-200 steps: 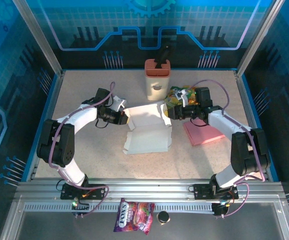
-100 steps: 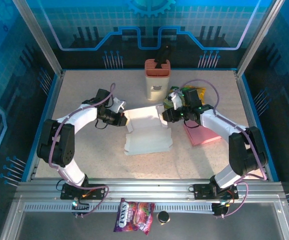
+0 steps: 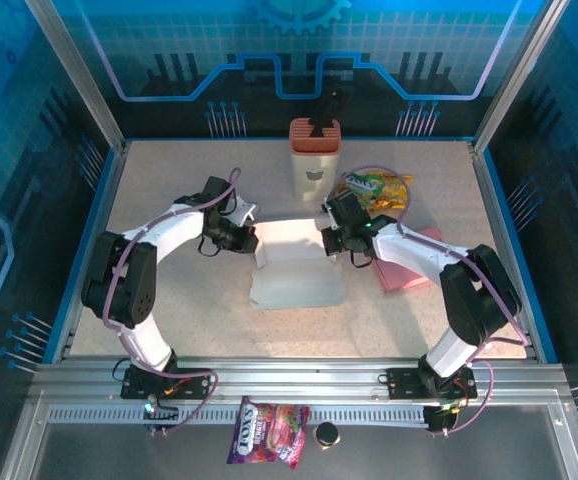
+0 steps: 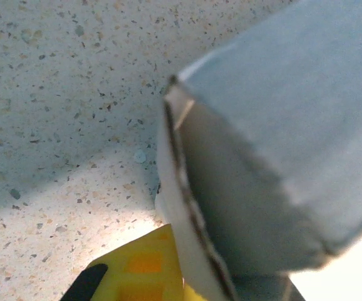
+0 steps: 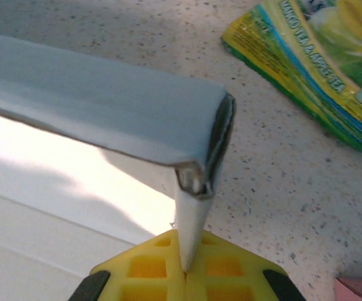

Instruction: Fold the paper box

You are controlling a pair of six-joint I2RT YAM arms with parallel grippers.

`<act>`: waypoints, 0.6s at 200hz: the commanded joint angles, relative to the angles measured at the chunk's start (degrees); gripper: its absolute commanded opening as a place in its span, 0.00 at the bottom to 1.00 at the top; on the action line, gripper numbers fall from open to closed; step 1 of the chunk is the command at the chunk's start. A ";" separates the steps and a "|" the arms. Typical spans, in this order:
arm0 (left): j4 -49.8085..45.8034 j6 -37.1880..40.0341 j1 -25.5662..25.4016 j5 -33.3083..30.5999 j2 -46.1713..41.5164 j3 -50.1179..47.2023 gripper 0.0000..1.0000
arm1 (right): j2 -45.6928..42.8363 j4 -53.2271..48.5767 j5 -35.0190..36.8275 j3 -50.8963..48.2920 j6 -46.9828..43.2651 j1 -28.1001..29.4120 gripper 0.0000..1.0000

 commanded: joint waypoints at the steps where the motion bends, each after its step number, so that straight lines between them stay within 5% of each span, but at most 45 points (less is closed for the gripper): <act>1: 0.09 -4.32 -3.08 -4.28 0.32 1.39 0.00 | 1.13 -7.14 10.36 2.33 8.42 3.40 0.00; 76: 0.17 -11.38 -7.27 -12.30 0.60 0.76 0.00 | 3.38 -9.04 9.23 4.00 10.40 3.80 0.00; 120: -1.81 -10.30 -7.79 -13.97 1.04 1.53 0.00 | 4.95 -6.24 5.32 3.00 9.48 0.91 0.11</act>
